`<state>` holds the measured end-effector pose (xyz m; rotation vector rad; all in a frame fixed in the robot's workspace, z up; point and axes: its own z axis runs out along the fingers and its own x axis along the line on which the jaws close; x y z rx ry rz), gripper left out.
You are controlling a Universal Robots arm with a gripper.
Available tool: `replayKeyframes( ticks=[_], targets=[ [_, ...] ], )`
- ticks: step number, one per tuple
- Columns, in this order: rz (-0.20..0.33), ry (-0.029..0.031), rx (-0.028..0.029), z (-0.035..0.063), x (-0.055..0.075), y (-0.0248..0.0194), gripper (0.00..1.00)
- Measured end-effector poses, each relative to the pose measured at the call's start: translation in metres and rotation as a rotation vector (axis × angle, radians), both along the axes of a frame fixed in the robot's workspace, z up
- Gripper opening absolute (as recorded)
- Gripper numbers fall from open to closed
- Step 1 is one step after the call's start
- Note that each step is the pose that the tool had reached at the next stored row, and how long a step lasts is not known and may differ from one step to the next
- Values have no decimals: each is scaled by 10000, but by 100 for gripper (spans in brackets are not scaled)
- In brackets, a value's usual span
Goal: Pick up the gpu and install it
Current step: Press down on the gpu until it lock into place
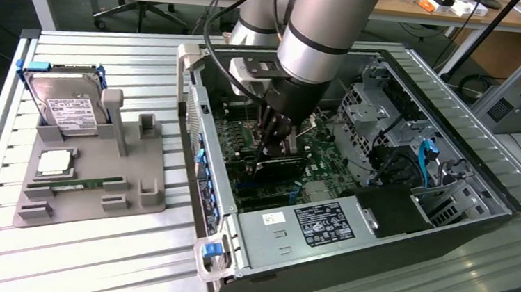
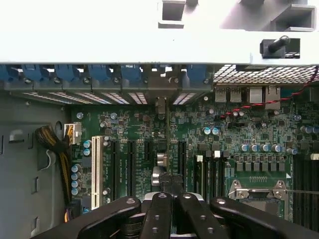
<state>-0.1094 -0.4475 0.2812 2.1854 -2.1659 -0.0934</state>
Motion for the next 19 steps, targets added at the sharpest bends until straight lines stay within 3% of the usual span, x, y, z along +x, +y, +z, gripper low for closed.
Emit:
replayKeyframes(
  ticks=[19],
  targets=[
    [-3,0,1,-38,-53,-2,10]
  ],
)
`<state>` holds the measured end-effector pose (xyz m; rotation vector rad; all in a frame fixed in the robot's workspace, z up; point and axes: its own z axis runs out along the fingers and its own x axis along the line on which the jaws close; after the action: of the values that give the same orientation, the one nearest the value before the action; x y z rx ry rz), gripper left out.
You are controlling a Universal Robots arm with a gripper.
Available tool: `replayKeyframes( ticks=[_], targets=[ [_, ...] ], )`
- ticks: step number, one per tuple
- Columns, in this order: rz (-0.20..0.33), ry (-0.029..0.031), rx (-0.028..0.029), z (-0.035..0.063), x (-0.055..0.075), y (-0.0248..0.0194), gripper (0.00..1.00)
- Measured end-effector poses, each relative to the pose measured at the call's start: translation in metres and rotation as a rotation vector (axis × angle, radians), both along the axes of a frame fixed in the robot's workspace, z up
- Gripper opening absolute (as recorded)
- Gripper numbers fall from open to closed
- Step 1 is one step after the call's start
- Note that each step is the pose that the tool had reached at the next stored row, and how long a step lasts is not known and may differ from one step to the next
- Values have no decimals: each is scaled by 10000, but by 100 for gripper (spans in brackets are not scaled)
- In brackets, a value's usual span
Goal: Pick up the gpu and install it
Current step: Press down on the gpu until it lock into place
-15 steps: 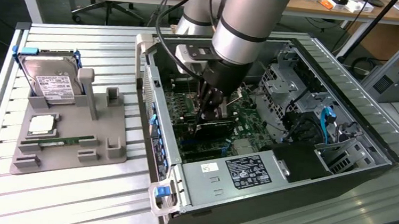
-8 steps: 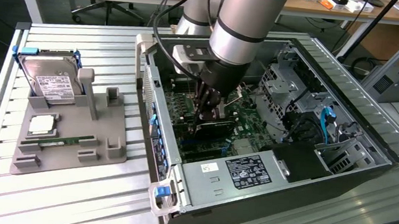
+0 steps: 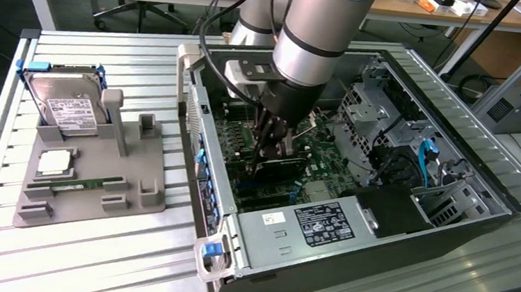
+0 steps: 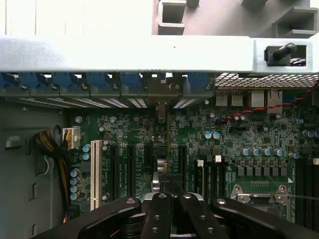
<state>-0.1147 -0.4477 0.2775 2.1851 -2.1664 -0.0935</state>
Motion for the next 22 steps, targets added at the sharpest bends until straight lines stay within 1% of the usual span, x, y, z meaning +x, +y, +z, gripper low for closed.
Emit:
replayKeyframes(
  ticks=[3,22],
  targets=[
    [1,0,-1,-8,-26,0,10],
    [2,2,-3,-49,-81,0,10]
  ],
)
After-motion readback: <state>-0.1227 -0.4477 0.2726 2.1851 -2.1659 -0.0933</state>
